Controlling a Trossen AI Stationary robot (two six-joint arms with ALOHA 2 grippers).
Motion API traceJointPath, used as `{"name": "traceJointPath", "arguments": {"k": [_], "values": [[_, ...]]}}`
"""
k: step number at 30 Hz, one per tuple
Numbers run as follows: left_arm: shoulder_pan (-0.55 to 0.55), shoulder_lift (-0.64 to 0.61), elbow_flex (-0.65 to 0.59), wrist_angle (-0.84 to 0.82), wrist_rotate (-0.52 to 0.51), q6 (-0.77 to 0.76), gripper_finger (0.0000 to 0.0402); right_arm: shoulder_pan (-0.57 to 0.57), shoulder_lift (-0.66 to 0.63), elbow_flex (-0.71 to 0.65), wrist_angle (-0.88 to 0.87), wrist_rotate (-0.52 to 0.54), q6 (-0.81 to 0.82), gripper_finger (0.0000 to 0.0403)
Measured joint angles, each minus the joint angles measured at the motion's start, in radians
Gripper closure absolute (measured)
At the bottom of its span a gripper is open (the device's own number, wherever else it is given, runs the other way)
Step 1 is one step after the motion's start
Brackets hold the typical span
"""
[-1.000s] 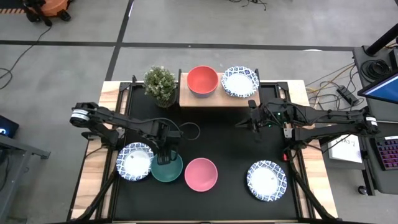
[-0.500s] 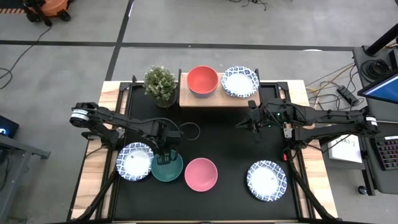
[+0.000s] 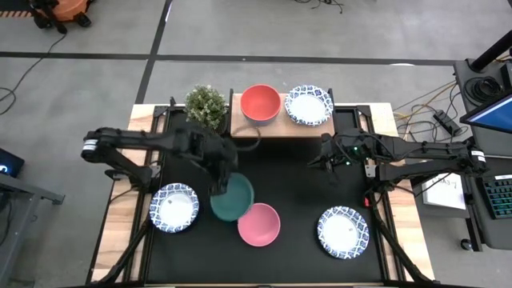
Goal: Place and stack bowls onto a shelf
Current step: Stack the green bowl on top of the orange bowl
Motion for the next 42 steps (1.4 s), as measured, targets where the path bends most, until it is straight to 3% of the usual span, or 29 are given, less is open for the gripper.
{"name": "traceJointPath", "arguments": {"k": [11,23,33,42], "values": [[0.286,0.108,0.508,-0.153,-0.048,0.160,0.0401,0.000,0.001,0.000,-0.013,0.000,-0.009,0.0394],[0.503,0.384,0.937,-0.291,-0.048,0.324,0.0401,0.000,0.001,-0.021,-0.015,0.000,0.005,0.0394],[0.598,0.444,0.904,-0.262,-0.047,0.370,0.0401,0.000,0.001,-0.022,-0.017,0.000,0.009,0.0394],[0.618,0.456,0.908,-0.180,-0.048,0.373,0.0393,0.000,0.001,-0.022,-0.016,0.000,0.009,0.0394]]}}
